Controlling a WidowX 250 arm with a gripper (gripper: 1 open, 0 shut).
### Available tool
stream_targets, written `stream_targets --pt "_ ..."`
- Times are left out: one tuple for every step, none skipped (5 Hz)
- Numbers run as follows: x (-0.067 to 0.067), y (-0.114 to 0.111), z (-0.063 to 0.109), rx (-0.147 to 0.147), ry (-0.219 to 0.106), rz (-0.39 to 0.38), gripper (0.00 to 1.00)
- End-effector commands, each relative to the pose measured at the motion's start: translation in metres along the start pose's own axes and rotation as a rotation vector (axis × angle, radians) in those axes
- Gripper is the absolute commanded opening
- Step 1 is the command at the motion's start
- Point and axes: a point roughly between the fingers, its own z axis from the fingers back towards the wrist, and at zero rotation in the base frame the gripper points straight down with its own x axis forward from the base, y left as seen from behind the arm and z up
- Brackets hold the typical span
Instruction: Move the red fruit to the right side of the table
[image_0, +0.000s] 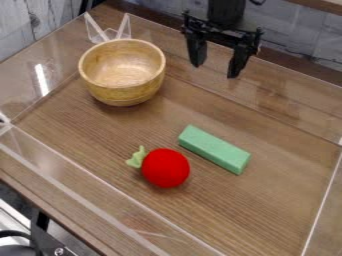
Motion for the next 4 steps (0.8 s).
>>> stream_targets --pt "0.017 0.013 0.020 0.011 -0.105 0.019 1.00" --pt "0.025 0.021 0.020 0.016 -0.137 0.034 1.00" --pt "0.026 0.025 0.011 0.024 -0.153 0.084 1.00" --pt "0.021 0.025 0.000 0.029 -0.161 0.132 1.00"
